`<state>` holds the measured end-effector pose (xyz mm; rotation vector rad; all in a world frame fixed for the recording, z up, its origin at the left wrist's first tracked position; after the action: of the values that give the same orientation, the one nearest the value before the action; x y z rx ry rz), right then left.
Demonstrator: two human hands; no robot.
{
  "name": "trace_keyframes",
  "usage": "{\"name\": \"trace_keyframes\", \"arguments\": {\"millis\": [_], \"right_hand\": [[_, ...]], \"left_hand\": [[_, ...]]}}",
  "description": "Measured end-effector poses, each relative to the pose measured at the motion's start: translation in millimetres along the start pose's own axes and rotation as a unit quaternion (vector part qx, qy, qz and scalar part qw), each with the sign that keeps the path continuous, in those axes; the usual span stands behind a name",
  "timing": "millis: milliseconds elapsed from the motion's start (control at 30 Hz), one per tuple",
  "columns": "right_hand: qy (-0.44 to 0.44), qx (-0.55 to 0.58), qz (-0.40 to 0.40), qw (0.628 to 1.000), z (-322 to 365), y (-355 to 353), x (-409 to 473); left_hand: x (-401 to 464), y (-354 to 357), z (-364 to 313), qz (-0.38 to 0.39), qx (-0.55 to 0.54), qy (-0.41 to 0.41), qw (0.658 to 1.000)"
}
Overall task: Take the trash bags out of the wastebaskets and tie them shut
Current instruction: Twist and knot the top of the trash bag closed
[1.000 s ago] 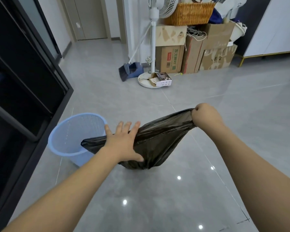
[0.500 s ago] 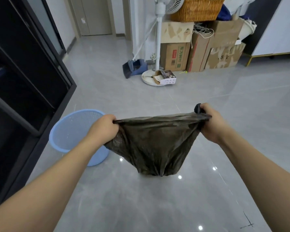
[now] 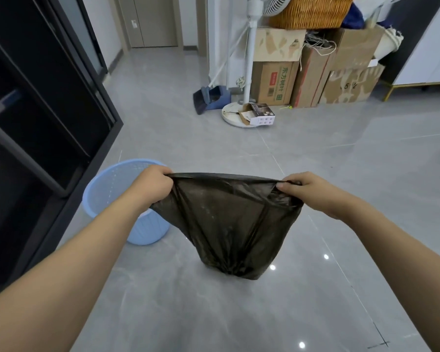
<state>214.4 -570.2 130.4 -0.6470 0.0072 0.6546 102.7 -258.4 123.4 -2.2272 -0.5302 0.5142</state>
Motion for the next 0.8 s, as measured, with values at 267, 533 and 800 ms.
{"name": "trace_keyframes", "arguments": {"millis": [267, 533, 800], "right_hand": [[-0.048, -0.048, -0.145, 0.987, 12.2, -30.4, -0.5], [-0.032, 0.080, 0.052, 0.995, 23.1, -5.9, -10.9], [-0.057, 0.334, -0.024, 0.941, 26.6, 18.5, 2.0]], "left_hand": [[-17.2, 3.6, -14.6, 0.005, -0.160, -0.037, 0.986], [-25.4, 9.7, -28.4, 0.068, -0.111, 0.011, 0.991], [-23.1, 6.9, -27.5, 0.034, -0.213, -0.004, 0.977]]}}
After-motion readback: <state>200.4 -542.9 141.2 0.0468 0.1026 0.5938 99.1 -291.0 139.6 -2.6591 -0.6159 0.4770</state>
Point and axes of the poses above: each hand's wrist, its own x-axis towards the middle knuckle, its own y-axis out of the palm, z = x × y, the point moved 4 cm from there along x, towards the middle knuckle, and after that the axes turned 3 degrees about x, right-handed, at the moved point
